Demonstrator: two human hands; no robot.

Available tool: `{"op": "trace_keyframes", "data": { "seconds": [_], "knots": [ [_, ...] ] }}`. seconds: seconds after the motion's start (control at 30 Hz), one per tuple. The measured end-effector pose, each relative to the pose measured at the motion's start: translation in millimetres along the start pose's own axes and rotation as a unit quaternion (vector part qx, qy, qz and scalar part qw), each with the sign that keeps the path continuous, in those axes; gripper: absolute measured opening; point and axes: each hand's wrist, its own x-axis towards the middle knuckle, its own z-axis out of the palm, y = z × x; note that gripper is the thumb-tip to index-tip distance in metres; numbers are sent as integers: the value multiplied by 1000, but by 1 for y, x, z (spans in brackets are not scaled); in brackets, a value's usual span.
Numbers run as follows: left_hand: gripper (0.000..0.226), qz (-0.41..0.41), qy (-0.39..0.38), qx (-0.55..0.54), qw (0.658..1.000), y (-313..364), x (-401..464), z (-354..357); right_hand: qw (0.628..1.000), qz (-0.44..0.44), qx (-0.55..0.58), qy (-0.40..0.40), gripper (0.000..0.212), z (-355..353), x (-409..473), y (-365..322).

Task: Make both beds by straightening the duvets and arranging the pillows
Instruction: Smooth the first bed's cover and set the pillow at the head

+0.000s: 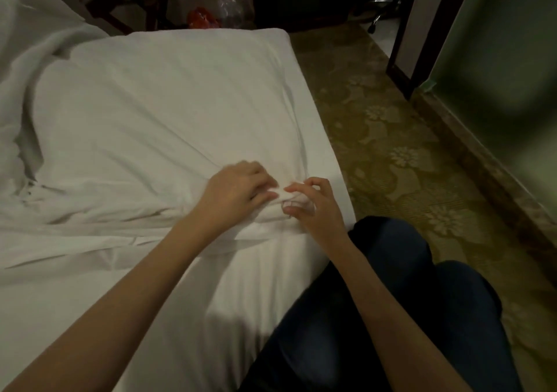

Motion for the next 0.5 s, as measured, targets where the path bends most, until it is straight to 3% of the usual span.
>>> {"op": "trace_keyframes", "data": {
  "seconds": [0.1, 0.27, 0.33, 0.5],
  "knots": [
    [45, -3, 70, 128, 989, -17, 0, -6, 999, 20, -40, -5, 28, 0, 7, 5],
    [51, -76, -78, 158, 981, -37, -28, 26, 993, 24, -102, -45, 30, 2, 7, 13],
    [53, -91, -100, 140, 981, -37, -26, 28, 988, 10, -145, -45, 31, -2, 9, 10],
    [59, -125, -65, 103, 985, -39, -16, 10, 955, -166, -227, 96, 33, -6, 33, -24]
  ]
}}
